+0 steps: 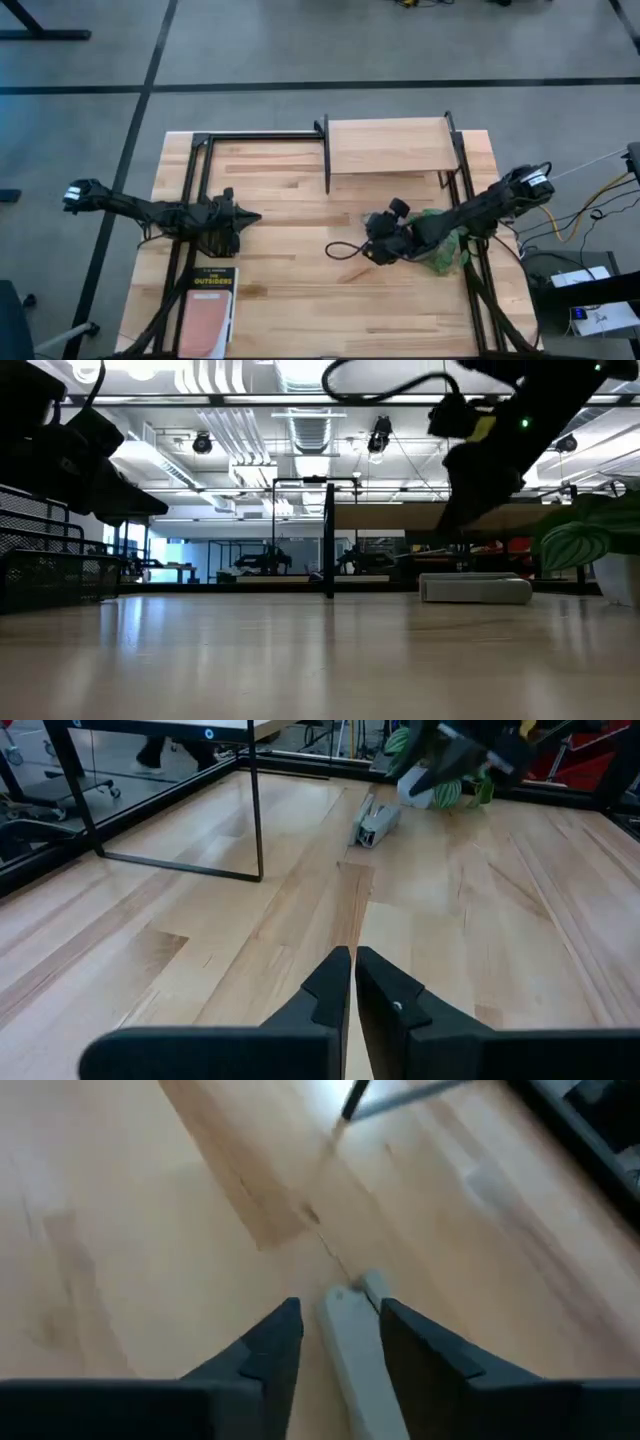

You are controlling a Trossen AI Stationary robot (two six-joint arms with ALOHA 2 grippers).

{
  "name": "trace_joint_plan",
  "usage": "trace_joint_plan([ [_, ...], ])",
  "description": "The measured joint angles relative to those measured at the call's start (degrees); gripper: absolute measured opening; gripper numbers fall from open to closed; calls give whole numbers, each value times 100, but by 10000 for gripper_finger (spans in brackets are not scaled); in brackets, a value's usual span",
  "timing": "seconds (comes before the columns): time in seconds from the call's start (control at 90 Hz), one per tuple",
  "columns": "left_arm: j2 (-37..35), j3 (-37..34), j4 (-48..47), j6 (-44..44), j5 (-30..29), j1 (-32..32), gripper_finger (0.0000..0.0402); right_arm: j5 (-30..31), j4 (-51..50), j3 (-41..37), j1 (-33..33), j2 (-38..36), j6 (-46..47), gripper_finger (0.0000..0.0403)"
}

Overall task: Stock shelves
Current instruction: Put the gray stapler on the shelf

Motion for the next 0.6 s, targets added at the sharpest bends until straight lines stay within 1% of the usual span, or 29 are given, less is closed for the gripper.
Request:
trace_joint_plan([
  [0.111, 0, -1, 0, 0, 0, 0, 4, -425, 72, -23, -254, 0, -307, 170],
  [0.278, 0, 0, -1, 1, 0, 1, 4, -809, 81, -23, -672, 0, -702, 203],
  [0.433, 0, -1, -2, 0, 0, 0, 4, -1142, 88, -25, -964, 2, -1239, 224],
  [0.6, 0, -1, -1, 2, 0, 1, 4, -1341, 85, -32, -1253, 2, -1639, 239],
])
